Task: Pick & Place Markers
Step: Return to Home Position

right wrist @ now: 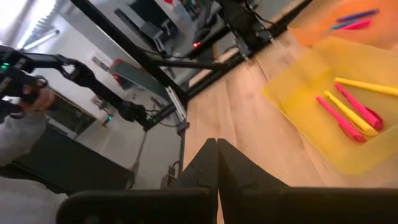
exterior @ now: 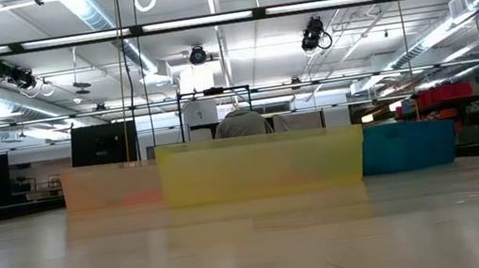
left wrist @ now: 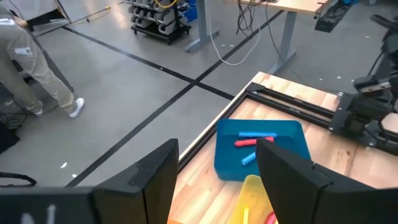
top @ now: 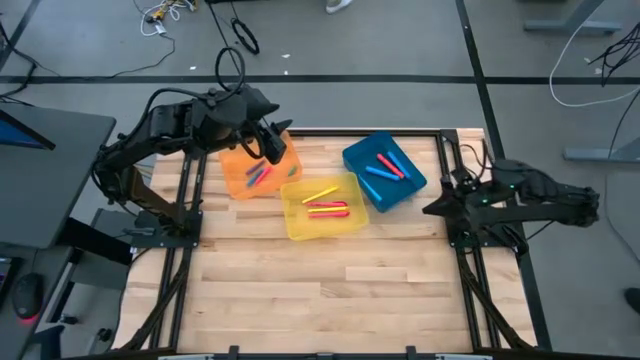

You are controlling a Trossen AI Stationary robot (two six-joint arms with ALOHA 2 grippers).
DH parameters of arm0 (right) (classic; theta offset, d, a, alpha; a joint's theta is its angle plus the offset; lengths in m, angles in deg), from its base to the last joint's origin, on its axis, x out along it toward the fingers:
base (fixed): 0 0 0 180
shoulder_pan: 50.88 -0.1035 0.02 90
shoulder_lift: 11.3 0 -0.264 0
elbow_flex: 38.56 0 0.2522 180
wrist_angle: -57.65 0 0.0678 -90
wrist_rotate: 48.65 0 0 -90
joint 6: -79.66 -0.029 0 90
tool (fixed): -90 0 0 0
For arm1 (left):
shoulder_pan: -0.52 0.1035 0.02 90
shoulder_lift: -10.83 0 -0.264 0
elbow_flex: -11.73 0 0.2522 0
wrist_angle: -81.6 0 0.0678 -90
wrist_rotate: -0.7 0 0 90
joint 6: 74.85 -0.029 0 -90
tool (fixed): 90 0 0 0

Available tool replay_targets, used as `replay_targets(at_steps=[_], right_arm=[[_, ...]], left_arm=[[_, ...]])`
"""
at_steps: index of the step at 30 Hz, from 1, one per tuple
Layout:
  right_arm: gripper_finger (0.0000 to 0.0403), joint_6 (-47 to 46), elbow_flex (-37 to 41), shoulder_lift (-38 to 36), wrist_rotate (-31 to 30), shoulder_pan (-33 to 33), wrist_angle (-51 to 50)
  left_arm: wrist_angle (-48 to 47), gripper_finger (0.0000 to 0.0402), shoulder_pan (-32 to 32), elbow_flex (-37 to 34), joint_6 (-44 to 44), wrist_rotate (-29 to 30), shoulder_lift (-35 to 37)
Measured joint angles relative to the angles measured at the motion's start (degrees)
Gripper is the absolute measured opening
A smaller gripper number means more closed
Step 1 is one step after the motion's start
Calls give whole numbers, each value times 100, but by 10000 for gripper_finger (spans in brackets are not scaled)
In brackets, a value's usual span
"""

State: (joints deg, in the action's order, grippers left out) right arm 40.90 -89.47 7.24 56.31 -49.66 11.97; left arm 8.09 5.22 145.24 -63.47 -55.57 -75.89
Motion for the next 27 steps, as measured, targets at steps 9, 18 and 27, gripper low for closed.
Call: replay_targets(at_steps=[9, 18, 27], right_arm=[[0, -256, 990, -1726, -298, 0, 308], [0, 14, 1701, -1850, -124, -11, 920], [0, -110, 2912, -1854, 173, -13, 3794]], left_arm=[[-3, 220, 0, 0, 255, -50, 0], [25, 220, 0, 0, 330, -47, -28], [42, 220, 1, 0, 492, -54, -32]])
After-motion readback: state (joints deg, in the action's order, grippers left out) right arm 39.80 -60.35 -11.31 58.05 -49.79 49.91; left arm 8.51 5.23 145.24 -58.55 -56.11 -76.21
